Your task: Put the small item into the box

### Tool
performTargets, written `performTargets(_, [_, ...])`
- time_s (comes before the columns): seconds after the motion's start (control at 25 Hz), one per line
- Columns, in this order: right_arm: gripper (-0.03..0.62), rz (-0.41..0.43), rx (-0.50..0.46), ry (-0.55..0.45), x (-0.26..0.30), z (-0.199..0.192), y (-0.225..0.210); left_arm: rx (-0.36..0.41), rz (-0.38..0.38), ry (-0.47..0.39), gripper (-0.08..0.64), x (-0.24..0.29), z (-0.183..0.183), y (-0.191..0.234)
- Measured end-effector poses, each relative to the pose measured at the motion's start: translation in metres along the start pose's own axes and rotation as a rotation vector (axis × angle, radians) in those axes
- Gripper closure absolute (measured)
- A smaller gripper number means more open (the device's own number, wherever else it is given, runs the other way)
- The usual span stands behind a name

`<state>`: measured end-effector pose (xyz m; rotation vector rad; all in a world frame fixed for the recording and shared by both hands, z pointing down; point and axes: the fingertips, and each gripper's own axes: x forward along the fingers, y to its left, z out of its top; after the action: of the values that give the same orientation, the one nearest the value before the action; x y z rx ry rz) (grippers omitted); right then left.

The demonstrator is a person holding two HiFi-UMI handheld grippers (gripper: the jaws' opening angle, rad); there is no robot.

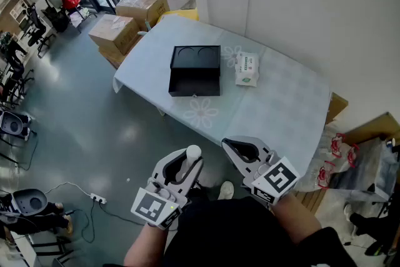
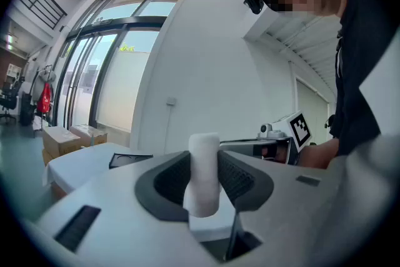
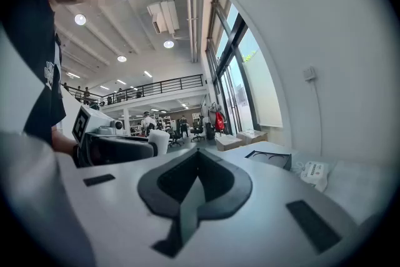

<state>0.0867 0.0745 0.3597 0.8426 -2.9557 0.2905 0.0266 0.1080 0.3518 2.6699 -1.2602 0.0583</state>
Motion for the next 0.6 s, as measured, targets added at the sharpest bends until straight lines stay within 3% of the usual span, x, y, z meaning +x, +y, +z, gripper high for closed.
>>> performTargets(0.6, [0.583, 0.015, -0.011, 0.001, 0.0084, -0.0018, 0.0022, -0.006, 0.004, 0.011, 0.426, -0.0004, -0.0024, 0.0071])
